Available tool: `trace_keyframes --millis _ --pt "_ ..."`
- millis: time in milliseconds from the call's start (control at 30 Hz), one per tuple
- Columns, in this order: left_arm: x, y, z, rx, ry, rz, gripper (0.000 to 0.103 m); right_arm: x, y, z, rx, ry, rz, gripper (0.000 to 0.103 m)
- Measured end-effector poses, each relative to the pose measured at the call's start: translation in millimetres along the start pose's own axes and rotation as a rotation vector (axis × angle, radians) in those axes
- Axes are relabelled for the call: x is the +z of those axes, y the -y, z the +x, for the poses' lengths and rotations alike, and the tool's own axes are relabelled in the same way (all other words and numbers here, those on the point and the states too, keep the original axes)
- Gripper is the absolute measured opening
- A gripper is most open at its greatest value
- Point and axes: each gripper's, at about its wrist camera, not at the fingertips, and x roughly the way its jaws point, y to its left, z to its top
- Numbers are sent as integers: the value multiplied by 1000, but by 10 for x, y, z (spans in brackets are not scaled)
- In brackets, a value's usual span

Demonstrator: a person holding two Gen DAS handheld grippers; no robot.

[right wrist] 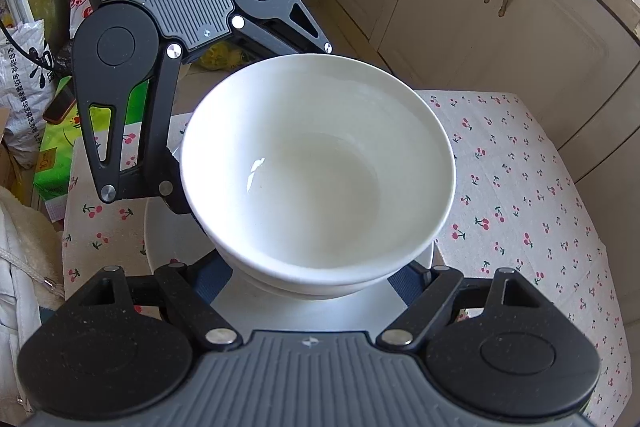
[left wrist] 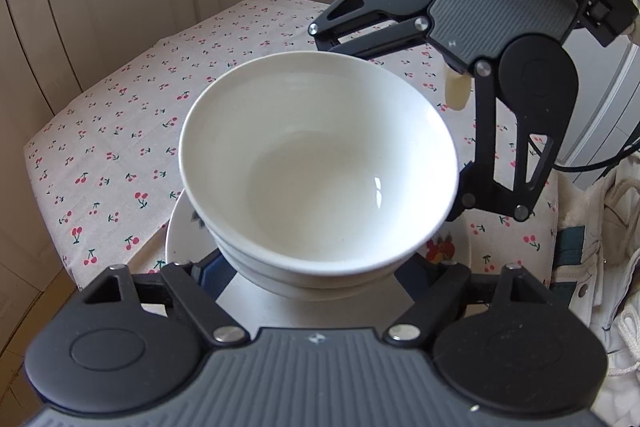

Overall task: Organize plates and bowls
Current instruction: 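Lower the bowl stack onto the fruit-decal plates and open both tools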

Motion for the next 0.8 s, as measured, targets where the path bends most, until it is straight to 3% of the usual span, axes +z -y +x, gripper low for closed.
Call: trace_keyframes --millis 333,567,800 --pt "-26 60 -18 48 19 18 89 -31 39 3 -14 9 40 88" --pt "-90 142 -85 86 38 -3 96 -76 -34 -62 -34 39 68 101" --pt "-189 355 -247 189 85 -2 97 -131 -147 -226 -89 71 112 102"
